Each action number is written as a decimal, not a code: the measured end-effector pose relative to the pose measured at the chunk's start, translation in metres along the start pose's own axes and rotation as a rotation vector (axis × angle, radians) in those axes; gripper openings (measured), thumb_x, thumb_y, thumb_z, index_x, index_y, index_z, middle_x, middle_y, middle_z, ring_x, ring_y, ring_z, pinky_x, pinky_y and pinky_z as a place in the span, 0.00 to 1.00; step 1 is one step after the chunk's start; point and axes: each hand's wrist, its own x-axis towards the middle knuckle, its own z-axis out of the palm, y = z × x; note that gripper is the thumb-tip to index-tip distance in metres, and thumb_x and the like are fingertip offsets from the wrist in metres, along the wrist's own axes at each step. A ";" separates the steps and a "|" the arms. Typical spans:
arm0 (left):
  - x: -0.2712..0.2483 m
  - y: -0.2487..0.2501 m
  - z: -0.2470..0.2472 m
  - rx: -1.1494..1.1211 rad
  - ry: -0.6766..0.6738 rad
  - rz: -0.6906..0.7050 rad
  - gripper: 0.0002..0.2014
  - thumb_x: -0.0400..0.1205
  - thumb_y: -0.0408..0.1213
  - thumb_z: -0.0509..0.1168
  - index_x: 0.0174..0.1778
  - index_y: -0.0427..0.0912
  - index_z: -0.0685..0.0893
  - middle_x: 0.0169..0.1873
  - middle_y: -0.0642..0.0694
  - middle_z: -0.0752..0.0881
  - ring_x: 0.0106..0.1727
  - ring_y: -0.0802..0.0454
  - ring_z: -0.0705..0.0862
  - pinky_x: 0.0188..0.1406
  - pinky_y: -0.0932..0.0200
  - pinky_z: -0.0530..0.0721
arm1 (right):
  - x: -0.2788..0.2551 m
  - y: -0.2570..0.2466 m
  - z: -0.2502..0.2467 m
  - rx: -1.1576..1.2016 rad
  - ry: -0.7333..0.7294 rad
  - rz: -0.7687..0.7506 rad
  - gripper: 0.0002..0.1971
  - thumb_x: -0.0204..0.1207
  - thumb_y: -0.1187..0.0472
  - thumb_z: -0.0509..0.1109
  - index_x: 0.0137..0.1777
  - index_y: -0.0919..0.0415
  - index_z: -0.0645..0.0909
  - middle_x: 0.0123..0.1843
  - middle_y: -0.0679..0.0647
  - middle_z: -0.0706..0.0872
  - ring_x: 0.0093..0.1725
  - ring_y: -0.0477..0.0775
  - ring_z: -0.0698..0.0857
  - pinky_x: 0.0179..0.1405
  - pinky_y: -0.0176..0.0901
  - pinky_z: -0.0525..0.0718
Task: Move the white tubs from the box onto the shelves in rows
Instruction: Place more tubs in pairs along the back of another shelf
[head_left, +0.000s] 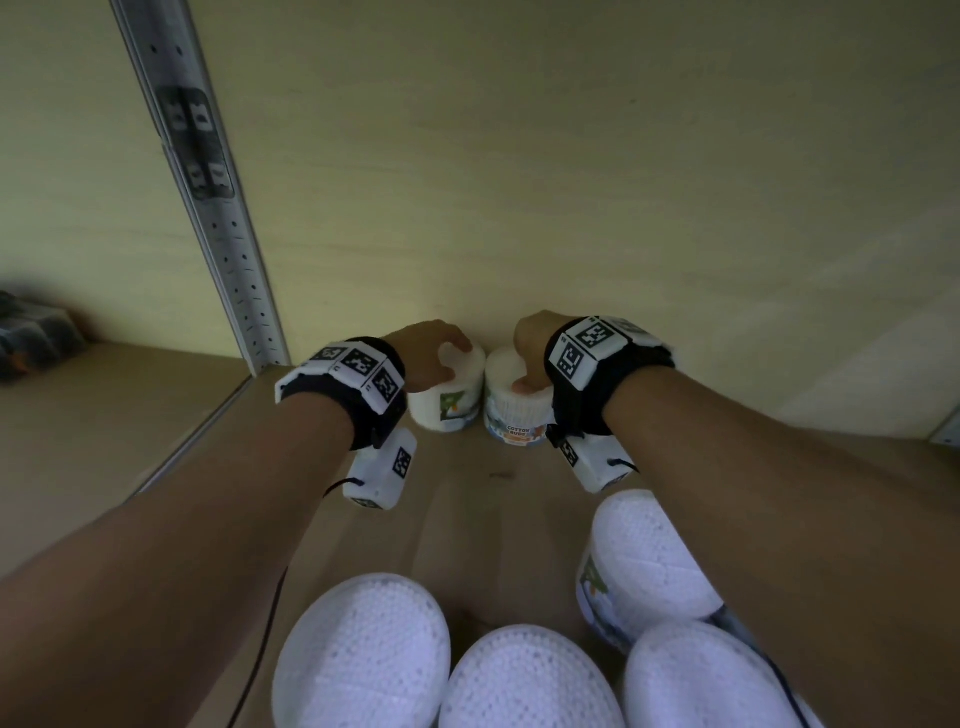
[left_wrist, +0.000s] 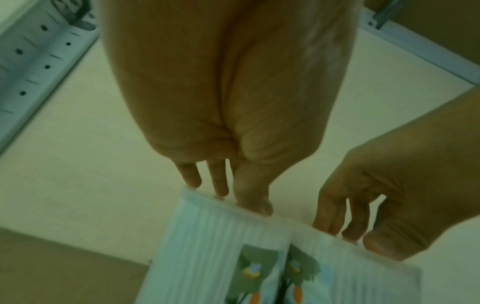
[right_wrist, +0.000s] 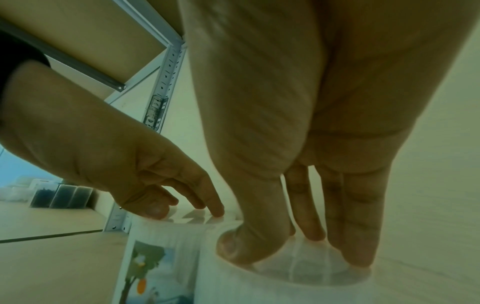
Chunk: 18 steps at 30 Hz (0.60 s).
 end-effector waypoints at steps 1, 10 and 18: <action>0.000 -0.001 -0.002 -0.009 -0.023 0.015 0.23 0.84 0.29 0.60 0.76 0.48 0.70 0.81 0.44 0.61 0.80 0.43 0.64 0.75 0.49 0.69 | 0.003 0.002 0.005 -0.037 0.026 -0.035 0.26 0.77 0.56 0.70 0.22 0.57 0.61 0.22 0.51 0.63 0.20 0.48 0.62 0.28 0.39 0.67; -0.003 0.002 0.011 -0.034 0.242 -0.063 0.23 0.81 0.51 0.64 0.70 0.45 0.75 0.70 0.41 0.71 0.73 0.39 0.68 0.68 0.45 0.72 | -0.011 -0.002 -0.011 0.022 -0.080 -0.031 0.24 0.74 0.66 0.75 0.29 0.52 0.61 0.31 0.47 0.64 0.28 0.41 0.63 0.08 0.23 0.68; 0.000 0.003 0.011 0.019 0.151 -0.079 0.26 0.82 0.52 0.63 0.74 0.45 0.72 0.74 0.41 0.68 0.75 0.39 0.66 0.71 0.44 0.70 | 0.001 0.001 0.006 0.118 0.039 -0.012 0.25 0.79 0.62 0.69 0.26 0.54 0.59 0.26 0.49 0.62 0.24 0.43 0.61 0.19 0.33 0.69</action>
